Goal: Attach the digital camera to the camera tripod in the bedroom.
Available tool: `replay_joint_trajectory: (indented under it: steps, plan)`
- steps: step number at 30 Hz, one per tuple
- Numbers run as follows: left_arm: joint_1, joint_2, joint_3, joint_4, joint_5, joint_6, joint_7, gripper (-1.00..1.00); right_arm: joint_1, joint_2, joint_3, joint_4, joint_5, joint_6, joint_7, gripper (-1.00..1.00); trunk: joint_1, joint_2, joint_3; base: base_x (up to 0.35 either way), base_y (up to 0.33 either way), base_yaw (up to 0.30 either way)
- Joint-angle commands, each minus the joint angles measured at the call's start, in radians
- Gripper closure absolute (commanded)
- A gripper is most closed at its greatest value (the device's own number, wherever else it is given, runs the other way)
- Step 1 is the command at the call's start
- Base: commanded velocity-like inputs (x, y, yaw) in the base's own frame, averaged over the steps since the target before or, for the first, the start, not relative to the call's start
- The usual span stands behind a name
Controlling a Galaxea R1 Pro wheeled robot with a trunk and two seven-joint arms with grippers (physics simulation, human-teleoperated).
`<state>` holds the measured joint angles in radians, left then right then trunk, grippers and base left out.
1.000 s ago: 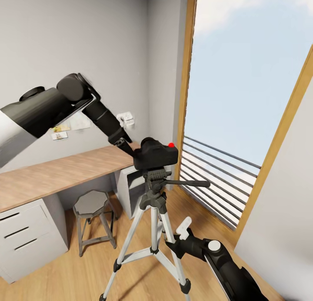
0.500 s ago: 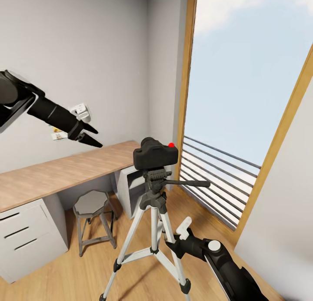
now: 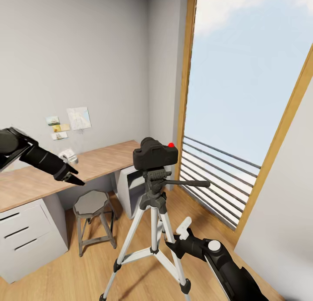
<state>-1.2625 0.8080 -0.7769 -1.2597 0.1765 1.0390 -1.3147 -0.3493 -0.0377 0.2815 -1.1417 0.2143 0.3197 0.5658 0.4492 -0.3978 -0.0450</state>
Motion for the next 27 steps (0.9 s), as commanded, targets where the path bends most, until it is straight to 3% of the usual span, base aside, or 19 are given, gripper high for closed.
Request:
replay_joint_trajectory:
  steps: [1,3,6,12,13,15,16,19,20,23,27]
  plan:
    - [0.03,0.01,0.002,0.008,0.006,0.008,-0.001,-1.0,0.0,-0.001,0.0,-0.001,0.018,0.004,0.005,1.0,0.001,-0.002,-0.002,0.0,0.0,0.0]
    - [0.091,0.022,0.028,0.019,0.006,0.008,0.0,-1.0,0.0,-0.001,0.0,-0.001,0.018,0.004,0.005,1.0,0.001,-0.002,-0.002,0.0,0.0,0.0]
    - [0.179,0.029,0.102,0.024,0.006,-0.003,0.003,-1.0,0.0,-0.001,0.0,-0.001,0.018,0.004,0.005,1.0,0.001,-0.002,-0.002,0.0,0.0,0.0]
    - [0.363,0.01,0.284,0.023,0.011,-0.097,0.007,-1.0,0.0,-0.001,0.0,-0.001,0.018,0.004,0.005,1.0,0.001,-0.002,-0.002,0.0,0.0,0.0]
    - [0.363,0.01,0.284,0.023,0.011,-0.097,0.007,-1.0,0.0,-0.001,0.0,-0.001,0.018,0.004,0.005,1.0,0.001,-0.002,-0.002,0.0,0.0,0.0]
    - [0.428,0.0,0.347,0.026,0.01,-0.116,0.011,-1.0,0.0,-0.001,0.001,-0.001,0.018,0.004,0.005,1.0,0.001,-0.002,-0.002,0.0,0.0,0.0]
    - [0.492,-0.011,0.41,0.029,0.01,-0.128,0.029,-1.0,0.0,-0.001,0.0,-0.001,0.018,0.004,0.005,1.0,0.001,-0.002,-0.002,0.0,0.0,0.0]
    - [0.587,-0.032,0.497,0.036,0.013,-0.139,0.082,-1.0,0.0,-0.001,-0.001,-0.001,0.018,0.004,0.005,1.0,0.001,-0.002,-0.002,0.0,0.0,0.0]
    - [0.617,-0.04,0.525,0.038,0.014,-0.141,0.103,-1.0,0.0,-0.001,-0.001,-0.001,0.018,0.004,0.005,-1.0,0.001,-0.002,-0.002,0.0,0.0,0.0]
    - [0.707,-0.084,0.628,0.043,0.013,-0.147,0.192,-1.0,0.0,-0.001,-0.003,-0.001,0.017,0.004,0.005,-1.0,0.001,-0.002,-0.002,0.0,0.0,0.0]
    - [0.75,-0.119,0.692,0.046,0.014,-0.155,0.261,-1.0,0.0,-0.001,-0.003,-0.001,0.017,0.005,0.006,-1.0,0.001,-0.002,-0.002,0.0,0.0,0.0]
